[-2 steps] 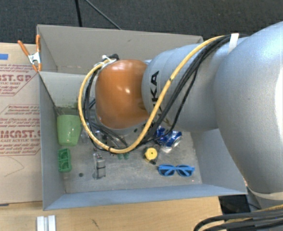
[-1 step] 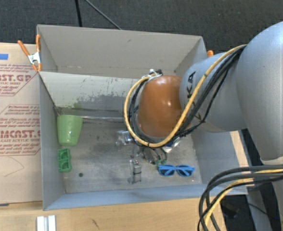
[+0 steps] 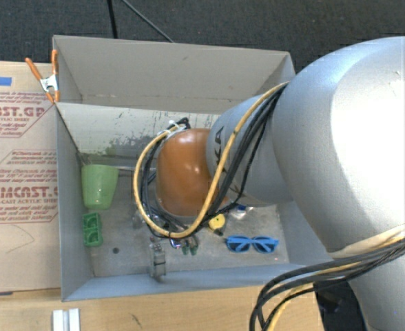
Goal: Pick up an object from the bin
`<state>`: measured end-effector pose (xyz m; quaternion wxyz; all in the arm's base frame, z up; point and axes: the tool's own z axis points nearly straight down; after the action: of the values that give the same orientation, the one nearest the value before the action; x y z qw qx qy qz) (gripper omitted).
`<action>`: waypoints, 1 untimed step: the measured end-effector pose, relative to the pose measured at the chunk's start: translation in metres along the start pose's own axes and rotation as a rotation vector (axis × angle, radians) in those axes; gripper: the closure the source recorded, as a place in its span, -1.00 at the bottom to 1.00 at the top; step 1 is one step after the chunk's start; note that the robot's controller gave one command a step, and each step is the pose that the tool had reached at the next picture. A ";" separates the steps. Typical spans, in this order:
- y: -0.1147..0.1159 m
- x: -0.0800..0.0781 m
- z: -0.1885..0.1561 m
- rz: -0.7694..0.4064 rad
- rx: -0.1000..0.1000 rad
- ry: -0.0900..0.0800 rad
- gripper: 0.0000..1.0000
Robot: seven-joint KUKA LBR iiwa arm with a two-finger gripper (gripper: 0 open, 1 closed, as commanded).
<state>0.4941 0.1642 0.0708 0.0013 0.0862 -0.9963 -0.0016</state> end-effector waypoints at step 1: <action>0.041 -0.016 -0.090 -0.089 0.000 -0.012 -1.00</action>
Offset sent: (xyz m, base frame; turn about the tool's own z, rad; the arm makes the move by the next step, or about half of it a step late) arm 0.0074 0.0393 0.0861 -0.0853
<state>0.5032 0.2067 0.1607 -0.0047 0.1304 -0.9914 -0.0020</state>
